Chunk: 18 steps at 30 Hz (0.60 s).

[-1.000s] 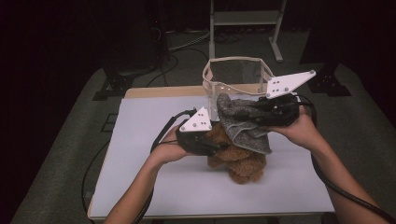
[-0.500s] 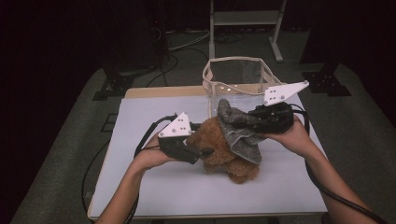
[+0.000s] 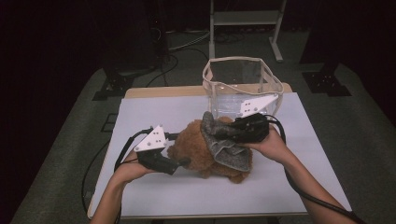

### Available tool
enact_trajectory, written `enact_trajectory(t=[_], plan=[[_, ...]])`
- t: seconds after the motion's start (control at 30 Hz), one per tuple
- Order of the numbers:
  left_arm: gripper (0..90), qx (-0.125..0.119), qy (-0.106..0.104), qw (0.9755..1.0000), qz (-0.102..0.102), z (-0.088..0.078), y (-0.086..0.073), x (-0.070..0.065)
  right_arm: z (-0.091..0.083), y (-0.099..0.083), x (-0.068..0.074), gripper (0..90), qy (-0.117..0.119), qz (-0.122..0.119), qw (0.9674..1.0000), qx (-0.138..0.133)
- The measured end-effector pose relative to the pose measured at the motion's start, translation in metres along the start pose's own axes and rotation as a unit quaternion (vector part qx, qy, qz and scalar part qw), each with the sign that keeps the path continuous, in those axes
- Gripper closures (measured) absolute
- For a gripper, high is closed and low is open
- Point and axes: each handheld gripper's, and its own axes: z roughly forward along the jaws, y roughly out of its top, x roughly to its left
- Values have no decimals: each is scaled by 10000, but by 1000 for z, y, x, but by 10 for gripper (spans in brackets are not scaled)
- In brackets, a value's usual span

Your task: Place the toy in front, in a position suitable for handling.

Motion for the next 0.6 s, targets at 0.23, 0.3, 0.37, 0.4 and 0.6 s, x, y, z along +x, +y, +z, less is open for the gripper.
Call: enact_trajectory(t=[0.23, 0.3, 0.37, 0.4, 0.6], plan=[[225, -59, 124, 9997, -221, -19, -27, 2, 31, -24, -3, 773, 92, 165, 9995, 272], [227, -57, 154, 9995, -264, -22, -31, 2, 38, -27, -2, 774, 147, 173, 9991, 349], [226, 47, 197, 9995, -257, -23, -34, 2, 44, -27, 0, 774, 164, 130, 9990, 405], [226, 38, 235, 9994, -261, -24, -35, 1, 46, -27, 0, 774, 150, 102, 9989, 429], [225, -215, 361, 9991, -77, -31, -26, -5, 51, -25, 2, 773, 131, 43, 9985, 526]])
